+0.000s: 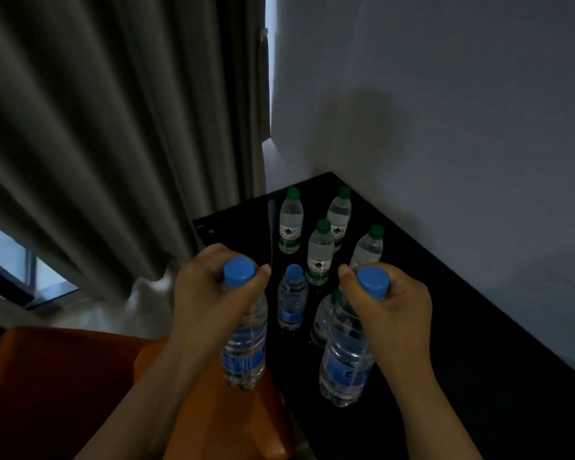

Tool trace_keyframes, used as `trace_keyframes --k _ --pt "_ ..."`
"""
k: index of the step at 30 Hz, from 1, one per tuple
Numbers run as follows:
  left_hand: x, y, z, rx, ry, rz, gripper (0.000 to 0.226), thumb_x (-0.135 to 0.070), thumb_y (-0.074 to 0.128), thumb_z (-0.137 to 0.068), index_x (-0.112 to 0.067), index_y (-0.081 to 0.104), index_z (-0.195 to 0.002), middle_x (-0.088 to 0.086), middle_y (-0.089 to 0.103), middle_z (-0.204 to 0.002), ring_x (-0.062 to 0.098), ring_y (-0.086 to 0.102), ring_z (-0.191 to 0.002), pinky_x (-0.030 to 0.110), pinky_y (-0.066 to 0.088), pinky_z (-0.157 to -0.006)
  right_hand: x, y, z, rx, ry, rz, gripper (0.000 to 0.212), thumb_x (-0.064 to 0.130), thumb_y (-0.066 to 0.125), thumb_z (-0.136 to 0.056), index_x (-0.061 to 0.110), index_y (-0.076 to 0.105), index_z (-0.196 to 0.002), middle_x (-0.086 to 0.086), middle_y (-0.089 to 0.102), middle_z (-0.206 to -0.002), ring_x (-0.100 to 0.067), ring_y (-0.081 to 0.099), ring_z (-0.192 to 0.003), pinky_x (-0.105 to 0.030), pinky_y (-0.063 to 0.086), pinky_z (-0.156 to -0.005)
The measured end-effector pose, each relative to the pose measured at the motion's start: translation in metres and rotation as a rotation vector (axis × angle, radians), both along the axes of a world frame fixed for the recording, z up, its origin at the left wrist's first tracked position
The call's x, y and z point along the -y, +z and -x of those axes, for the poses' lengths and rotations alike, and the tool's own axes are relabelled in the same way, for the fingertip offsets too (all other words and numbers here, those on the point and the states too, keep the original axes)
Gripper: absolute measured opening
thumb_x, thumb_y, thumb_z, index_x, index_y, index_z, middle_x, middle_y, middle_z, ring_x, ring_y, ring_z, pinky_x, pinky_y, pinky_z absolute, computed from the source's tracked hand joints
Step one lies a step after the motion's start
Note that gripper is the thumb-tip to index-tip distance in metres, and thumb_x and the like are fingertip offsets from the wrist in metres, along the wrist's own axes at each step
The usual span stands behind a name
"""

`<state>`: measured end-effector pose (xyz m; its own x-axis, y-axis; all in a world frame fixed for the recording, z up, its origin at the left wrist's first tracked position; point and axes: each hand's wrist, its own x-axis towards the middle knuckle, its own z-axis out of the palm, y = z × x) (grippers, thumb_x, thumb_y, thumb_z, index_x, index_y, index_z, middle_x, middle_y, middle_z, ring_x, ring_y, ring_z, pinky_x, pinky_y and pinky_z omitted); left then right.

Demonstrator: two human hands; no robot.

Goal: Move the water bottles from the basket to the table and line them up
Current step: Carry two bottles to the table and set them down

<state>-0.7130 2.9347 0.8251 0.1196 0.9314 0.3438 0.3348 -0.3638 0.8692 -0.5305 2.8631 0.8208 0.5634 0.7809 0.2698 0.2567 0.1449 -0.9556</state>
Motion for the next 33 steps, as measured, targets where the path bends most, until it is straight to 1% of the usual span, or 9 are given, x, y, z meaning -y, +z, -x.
trace_keyframes --k 7,12,15,17,21,23,26,30,33 --pt "-0.046 -0.040 -0.020 -0.056 0.035 0.057 0.018 -0.018 0.076 -0.074 -0.014 0.061 -0.067 -0.004 0.057 -0.070 0.000 0.057 -0.067 0.007 0.043 -0.061 -0.021 -0.024 -0.034 -0.044 -0.069 0.101 0.029 0.020 0.075 -0.078 0.001 0.061 -0.063 0.005 0.058 -0.052 0.003 0.049 -0.046 -0.009 0.041 -0.046" --pt "-0.087 -0.065 -0.028 -0.130 0.020 0.083 0.017 -0.019 0.074 -0.078 -0.010 0.063 -0.069 0.007 0.061 -0.077 0.017 0.060 -0.074 0.027 0.048 -0.067 -0.028 -0.030 -0.044 -0.066 -0.121 0.121 0.032 0.017 0.075 -0.078 -0.006 0.058 -0.065 -0.008 0.057 -0.055 -0.002 0.050 -0.049 -0.011 0.043 -0.048" --pt "-0.109 -0.081 -0.034 -0.156 0.012 0.079 0.015 -0.021 0.074 -0.078 -0.011 0.065 -0.071 0.005 0.063 -0.082 0.014 0.060 -0.078 0.021 0.047 -0.070 -0.032 -0.035 -0.049 -0.063 -0.149 0.124 0.032 0.014 0.075 -0.079 -0.008 0.056 -0.066 -0.010 0.054 -0.054 -0.004 0.049 -0.052 -0.014 0.043 -0.050" --pt "-0.123 -0.091 -0.038 -0.141 0.010 0.103 0.015 -0.021 0.075 -0.078 -0.012 0.066 -0.072 0.005 0.064 -0.084 0.015 0.062 -0.080 0.024 0.049 -0.072 -0.033 -0.038 -0.050 -0.043 -0.161 0.131 0.030 0.013 0.074 -0.080 -0.007 0.057 -0.065 -0.016 0.056 -0.059 -0.004 0.050 -0.052 -0.015 0.043 -0.051" --pt "-0.152 -0.105 -0.053 -0.088 -0.002 0.210 0.016 -0.020 0.075 -0.079 -0.006 0.067 -0.075 0.013 0.066 -0.088 0.025 0.064 -0.083 0.041 0.053 -0.076 -0.035 -0.045 -0.052 -0.031 -0.173 0.161 0.026 0.014 0.072 -0.081 0.001 0.059 -0.063 -0.009 0.058 -0.057 -0.002 0.051 -0.050 -0.014 0.043 -0.048" --pt "-0.163 -0.113 -0.063 -0.106 -0.005 0.214 0.015 -0.018 0.074 -0.078 -0.005 0.068 -0.078 0.014 0.067 -0.091 0.026 0.064 -0.086 0.038 0.052 -0.077 -0.035 -0.049 -0.053 -0.022 -0.178 0.178 0.025 0.015 0.071 -0.082 0.005 0.059 -0.063 -0.007 0.059 -0.058 -0.002 0.051 -0.049 -0.015 0.044 -0.047" --pt "-0.175 -0.122 -0.076 -0.122 -0.037 0.211 0.016 -0.017 0.075 -0.078 -0.003 0.068 -0.079 0.013 0.068 -0.091 0.023 0.063 -0.087 0.025 0.045 -0.074 -0.037 -0.057 -0.056 -0.030 -0.209 0.198 0.025 0.016 0.071 -0.082 0.007 0.059 -0.062 -0.008 0.059 -0.059 0.000 0.051 -0.049 -0.014 0.043 -0.046" --pt "-0.184 -0.132 -0.092 -0.122 -0.043 0.227 0.018 -0.018 0.075 -0.078 -0.001 0.069 -0.080 0.008 0.068 -0.086 0.017 0.061 -0.081 0.026 0.047 -0.074 -0.040 -0.068 -0.060 -0.025 -0.280 0.240 0.024 0.019 0.073 -0.080 0.011 0.060 -0.062 -0.005 0.061 -0.059 -0.001 0.052 -0.048 -0.014 0.044 -0.046" --pt "-0.182 -0.139 -0.099 -0.079 -0.033 0.273 0.018 -0.016 0.075 -0.078 -0.001 0.070 -0.087 0.002 0.064 -0.082 0.010 0.057 -0.077 0.015 0.047 -0.072 -0.041 -0.076 -0.063 -0.009 -0.301 0.251 0.024 0.020 0.073 -0.080 0.012 0.060 -0.062 -0.005 0.061 -0.059 -0.002 0.054 -0.049 -0.015 0.045 -0.046"
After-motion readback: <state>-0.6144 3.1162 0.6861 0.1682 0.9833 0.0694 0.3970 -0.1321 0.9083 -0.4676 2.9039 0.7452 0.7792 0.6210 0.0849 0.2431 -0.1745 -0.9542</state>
